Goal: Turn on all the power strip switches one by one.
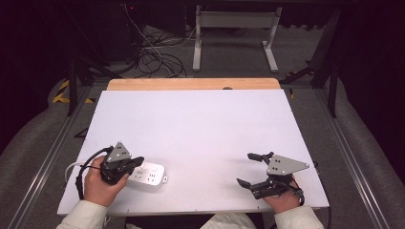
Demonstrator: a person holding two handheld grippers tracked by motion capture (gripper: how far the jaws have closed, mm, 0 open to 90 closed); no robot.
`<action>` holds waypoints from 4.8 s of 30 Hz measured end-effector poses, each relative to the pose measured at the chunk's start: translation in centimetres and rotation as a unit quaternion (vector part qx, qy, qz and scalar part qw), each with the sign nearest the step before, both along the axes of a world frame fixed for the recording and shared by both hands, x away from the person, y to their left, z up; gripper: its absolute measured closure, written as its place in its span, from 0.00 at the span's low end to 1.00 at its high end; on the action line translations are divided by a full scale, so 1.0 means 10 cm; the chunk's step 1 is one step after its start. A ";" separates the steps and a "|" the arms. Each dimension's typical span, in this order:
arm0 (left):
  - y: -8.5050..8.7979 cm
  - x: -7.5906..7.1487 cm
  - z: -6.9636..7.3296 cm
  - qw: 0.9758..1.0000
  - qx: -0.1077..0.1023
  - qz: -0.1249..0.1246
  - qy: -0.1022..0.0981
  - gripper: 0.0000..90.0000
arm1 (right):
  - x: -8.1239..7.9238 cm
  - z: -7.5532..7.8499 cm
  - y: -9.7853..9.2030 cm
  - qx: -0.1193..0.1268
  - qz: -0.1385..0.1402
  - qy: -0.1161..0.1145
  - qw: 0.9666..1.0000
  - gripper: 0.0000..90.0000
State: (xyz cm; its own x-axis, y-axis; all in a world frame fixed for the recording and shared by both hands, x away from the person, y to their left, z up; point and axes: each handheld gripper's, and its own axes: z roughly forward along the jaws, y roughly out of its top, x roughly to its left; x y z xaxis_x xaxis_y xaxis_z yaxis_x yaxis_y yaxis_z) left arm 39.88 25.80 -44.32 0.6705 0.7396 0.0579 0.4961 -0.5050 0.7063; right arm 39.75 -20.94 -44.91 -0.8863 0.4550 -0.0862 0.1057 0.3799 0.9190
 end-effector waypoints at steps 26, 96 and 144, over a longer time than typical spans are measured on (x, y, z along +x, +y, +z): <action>0.04 0.07 -0.12 0.999 -0.009 0.009 0.040 1.00 | -0.01 0.00 0.00 0.000 0.003 -0.002 1.000 0.14; -0.21 -0.05 0.03 0.999 -0.031 -0.010 -0.007 1.00 | 0.00 0.00 0.00 -0.001 0.003 -0.001 1.000 0.14; -0.36 0.01 -0.16 0.999 -0.001 -0.017 0.033 1.00 | -0.01 0.00 0.01 -0.003 0.002 -0.001 1.000 0.14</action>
